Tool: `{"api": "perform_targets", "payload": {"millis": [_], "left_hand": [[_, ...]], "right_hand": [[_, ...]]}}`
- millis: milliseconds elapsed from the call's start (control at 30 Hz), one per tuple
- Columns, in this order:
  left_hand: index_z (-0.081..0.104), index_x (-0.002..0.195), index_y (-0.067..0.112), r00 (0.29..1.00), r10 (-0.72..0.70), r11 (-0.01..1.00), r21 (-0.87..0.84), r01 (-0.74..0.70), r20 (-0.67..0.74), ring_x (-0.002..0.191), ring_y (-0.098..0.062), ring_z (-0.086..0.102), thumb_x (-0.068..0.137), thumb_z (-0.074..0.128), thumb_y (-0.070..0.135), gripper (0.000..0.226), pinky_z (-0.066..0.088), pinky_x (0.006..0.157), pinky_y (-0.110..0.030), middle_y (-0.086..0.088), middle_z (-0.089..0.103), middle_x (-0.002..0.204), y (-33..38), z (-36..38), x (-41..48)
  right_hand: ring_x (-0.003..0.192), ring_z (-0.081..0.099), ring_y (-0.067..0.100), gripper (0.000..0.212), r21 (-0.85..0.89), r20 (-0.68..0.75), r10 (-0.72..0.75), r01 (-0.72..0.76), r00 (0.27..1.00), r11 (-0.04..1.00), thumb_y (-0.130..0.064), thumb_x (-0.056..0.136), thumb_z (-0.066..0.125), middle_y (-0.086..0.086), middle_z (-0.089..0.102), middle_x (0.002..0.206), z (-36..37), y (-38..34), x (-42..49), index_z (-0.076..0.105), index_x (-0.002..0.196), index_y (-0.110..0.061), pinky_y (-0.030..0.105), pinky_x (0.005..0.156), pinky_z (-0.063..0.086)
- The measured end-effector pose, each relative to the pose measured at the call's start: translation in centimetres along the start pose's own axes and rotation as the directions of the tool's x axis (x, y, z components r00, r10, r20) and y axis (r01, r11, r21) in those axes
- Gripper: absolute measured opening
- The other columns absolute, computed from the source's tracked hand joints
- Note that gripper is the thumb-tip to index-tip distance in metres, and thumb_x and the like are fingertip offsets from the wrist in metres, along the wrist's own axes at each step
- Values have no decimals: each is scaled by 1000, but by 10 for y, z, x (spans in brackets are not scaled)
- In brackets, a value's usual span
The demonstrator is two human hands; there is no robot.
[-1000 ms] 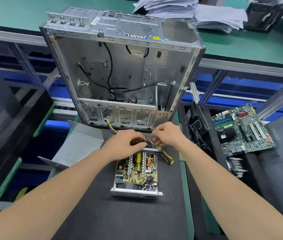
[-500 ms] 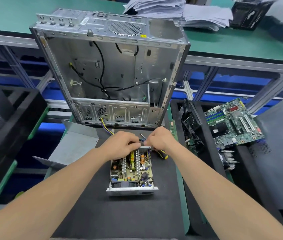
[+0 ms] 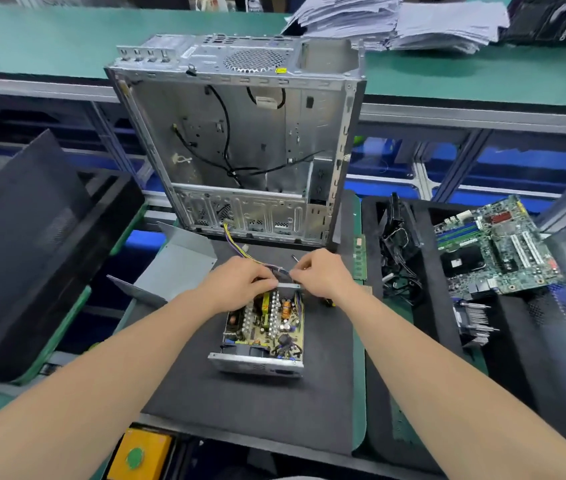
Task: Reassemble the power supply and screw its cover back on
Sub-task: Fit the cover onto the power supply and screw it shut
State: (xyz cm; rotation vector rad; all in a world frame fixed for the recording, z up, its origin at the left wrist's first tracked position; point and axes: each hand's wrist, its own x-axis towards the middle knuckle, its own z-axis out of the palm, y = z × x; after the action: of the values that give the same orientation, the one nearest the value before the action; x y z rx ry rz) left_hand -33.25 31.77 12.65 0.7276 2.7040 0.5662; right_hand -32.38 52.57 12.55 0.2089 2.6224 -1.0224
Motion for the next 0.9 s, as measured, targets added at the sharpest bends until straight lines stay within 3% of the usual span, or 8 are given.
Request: {"api": "perform_targets", "payload": {"millis": [133,167,233,400,533,633,800,900], "left_hand": [[75,116,32,988,-79,997,-3,79,-133,82,2,64,104,55,28,23,46,75,-18,23,71,83,-26,-25,-25],[74,117,33,986,-103,994,26,107,-131,89,0,65,103,56,24,25,48,81,-20,21,73,91,-35,-33,-32],[75,114,33,984,-157,984,71,164,-88,100,-10,65,100,59,23,23,49,91,-30,15,74,108,-54,-48,-46],[69,114,41,956,-256,962,133,238,141,109,-10,59,84,66,32,31,44,100,-33,22,66,115,-95,-68,-70],[62,115,37,970,-163,950,295,105,178,100,-10,61,83,69,34,33,44,85,-27,19,63,114,-121,-54,-77],[59,97,36,988,-80,962,271,41,135,87,-3,59,84,77,39,22,48,77,-28,19,65,101,-139,-42,-77],[56,73,35,990,-9,966,257,-27,141,77,9,55,80,79,51,29,43,66,-23,25,67,79,-159,-49,-74],[58,74,33,999,38,990,139,-34,-20,77,0,58,81,77,54,29,42,66,-25,26,68,77,-159,-67,-68]], "right_hand": [[96,66,16,20,22,-114,-129,132,985,991,-27,97,65,-1,74,103,-1,-12,-7,79,108,-19,26,82,49],[96,66,15,18,29,-120,-160,165,980,986,-27,97,65,-3,73,102,-1,-17,-8,79,106,-20,26,83,49],[93,65,12,16,57,-121,-206,214,971,975,-25,97,65,-6,74,97,1,-29,-10,80,103,-21,24,81,48],[87,65,8,19,55,-105,-264,271,959,961,-27,98,63,-8,74,93,15,-54,-13,80,105,-23,20,71,45],[81,65,7,19,52,-131,-225,233,966,971,-26,99,62,-10,72,86,26,-70,-11,80,104,-23,17,65,45],[84,67,11,19,50,-155,-180,190,971,981,-24,98,62,-7,74,88,34,-81,-10,80,104,-22,23,70,48],[94,70,16,18,65,-172,-102,115,980,991,-24,97,63,-3,77,89,45,-91,-13,79,104,-24,31,85,57],[94,72,17,16,87,-185,-63,81,981,993,-23,96,63,-2,78,86,49,-92,-13,79,101,-24,36,87,60]]}}
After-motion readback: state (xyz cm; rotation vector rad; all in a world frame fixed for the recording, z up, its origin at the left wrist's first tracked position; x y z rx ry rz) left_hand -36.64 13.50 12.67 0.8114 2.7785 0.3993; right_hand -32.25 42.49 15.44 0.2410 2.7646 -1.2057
